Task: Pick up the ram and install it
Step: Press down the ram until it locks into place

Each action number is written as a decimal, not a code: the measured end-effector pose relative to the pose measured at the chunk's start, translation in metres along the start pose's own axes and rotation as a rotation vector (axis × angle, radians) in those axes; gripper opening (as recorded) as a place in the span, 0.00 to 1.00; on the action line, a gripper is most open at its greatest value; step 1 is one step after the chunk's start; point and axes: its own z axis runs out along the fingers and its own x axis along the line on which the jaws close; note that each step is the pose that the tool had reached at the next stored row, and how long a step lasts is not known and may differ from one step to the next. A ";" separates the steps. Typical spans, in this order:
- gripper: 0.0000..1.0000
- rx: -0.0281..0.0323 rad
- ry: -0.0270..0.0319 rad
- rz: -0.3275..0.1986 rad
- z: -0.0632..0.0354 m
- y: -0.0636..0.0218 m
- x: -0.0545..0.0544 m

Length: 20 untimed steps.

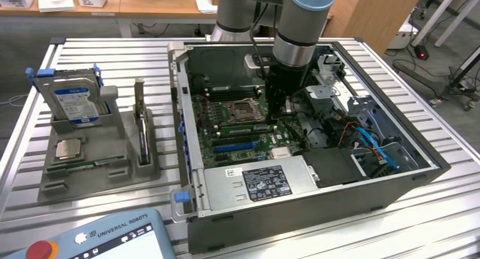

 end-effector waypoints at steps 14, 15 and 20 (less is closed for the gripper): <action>0.10 -0.0144 0.0005 -0.001 -0.0004 -0.0005 0.000; 0.10 -0.0157 0.0004 -0.001 -0.0006 -0.0005 0.000; 0.10 -0.0219 0.0009 -0.001 -0.0028 -0.0007 0.000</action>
